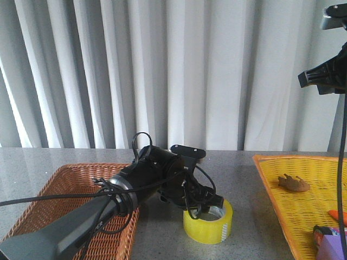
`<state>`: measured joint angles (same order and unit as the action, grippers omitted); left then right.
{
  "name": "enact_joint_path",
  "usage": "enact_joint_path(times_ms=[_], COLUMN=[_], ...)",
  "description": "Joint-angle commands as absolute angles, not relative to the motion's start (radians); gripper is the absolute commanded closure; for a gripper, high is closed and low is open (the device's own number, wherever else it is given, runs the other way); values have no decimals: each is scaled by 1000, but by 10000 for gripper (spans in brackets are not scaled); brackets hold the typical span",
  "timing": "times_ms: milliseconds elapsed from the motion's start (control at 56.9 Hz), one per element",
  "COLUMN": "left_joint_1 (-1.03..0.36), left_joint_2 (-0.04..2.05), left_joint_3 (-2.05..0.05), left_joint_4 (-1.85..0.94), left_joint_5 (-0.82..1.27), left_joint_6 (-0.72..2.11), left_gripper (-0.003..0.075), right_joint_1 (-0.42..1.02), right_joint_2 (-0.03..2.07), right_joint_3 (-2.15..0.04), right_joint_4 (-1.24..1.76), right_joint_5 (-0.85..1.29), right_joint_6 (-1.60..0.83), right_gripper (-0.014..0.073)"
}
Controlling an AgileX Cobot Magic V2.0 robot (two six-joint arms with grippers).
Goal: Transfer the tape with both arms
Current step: 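Reach the left gripper over the tape roll and lower onto its rim, then close the left gripper on the tape rim and lift it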
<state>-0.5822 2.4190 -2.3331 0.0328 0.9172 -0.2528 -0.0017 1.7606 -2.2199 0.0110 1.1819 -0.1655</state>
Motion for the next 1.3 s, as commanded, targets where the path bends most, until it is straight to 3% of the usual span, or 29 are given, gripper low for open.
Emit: enact_joint_path(times_ms=[0,176,299,563,774,1284], left_joint_1=[-578,-577,-569,-558,-558,-558], left_joint_2=[2347,2347,2351,2400,2380,2139], left_joint_3=[-2366,-2366,-2366,-2366,-2366,-2366], left_joint_4=[32,136,137,90,72,181], left_joint_5=[857,886,905,1012,971,918], left_joint_6=[-281,-349,-381,-350,-356,-355], left_gripper=[360,565,623,609,609,608], right_joint_1=[-6,-6,-6,-6,-6,-6], right_joint_2=[1716,1716,1716,1716,1716,1716], right_joint_3=[-2248,-2248,-2248,-2248,-2248,-2248], right_joint_4=[10,10,10,11,11,11], right_joint_5=[1121,1121,1121,1121,1121,1121], right_joint_6=[-163,-163,-163,-163,-163,-163], right_gripper=[602,602,602,602,602,602])
